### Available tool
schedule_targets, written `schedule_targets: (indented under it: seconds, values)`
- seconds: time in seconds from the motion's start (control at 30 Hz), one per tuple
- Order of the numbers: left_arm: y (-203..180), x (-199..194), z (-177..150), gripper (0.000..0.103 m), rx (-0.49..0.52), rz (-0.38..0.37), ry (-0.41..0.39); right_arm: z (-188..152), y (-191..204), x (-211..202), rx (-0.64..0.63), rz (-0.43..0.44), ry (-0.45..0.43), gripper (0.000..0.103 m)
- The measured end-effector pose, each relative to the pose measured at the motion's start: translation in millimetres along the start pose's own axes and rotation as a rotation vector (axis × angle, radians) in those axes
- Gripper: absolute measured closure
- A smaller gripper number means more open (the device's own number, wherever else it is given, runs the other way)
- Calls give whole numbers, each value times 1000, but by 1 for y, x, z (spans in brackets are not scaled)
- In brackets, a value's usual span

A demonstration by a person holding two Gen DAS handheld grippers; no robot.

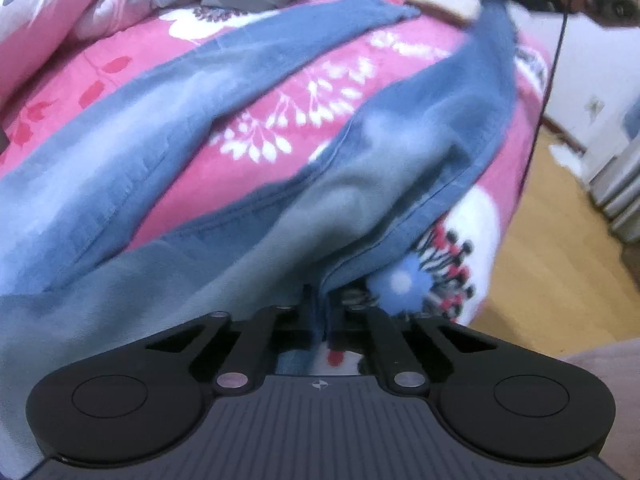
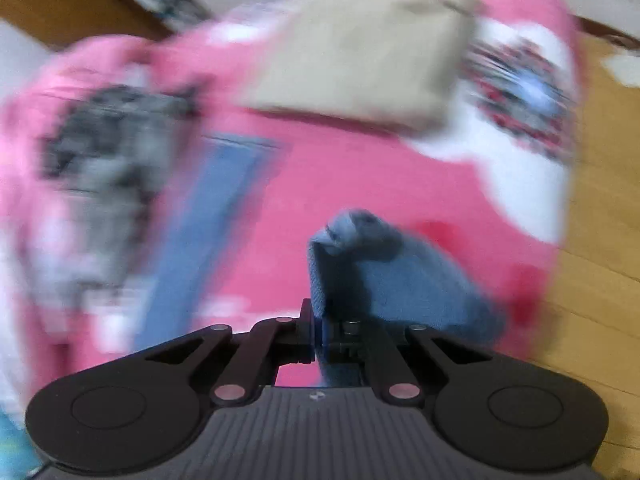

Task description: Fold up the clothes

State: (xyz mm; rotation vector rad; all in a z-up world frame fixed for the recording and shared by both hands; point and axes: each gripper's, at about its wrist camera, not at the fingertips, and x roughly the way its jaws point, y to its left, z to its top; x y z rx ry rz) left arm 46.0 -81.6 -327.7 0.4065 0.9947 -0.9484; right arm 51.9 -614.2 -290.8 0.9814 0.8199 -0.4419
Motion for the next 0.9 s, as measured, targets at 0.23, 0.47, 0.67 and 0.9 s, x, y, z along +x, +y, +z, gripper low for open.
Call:
schedule_targets:
  seconds: [0.23,0.47,0.67,0.9]
  values:
    - [1,-18,3,102,5,-117,12,30,40,-73,-166,149,-145,100]
    - [-17,33,-13,102,80,-138,140,13,-103,28,69,-189,29,100]
    - [-18,21,-2,102,99,-154,141,16,-84,8,16,-31,-39,100]
    - [-23,45,-7,86,33,-134,209,35,-123,23,-21,-156,-12,95]
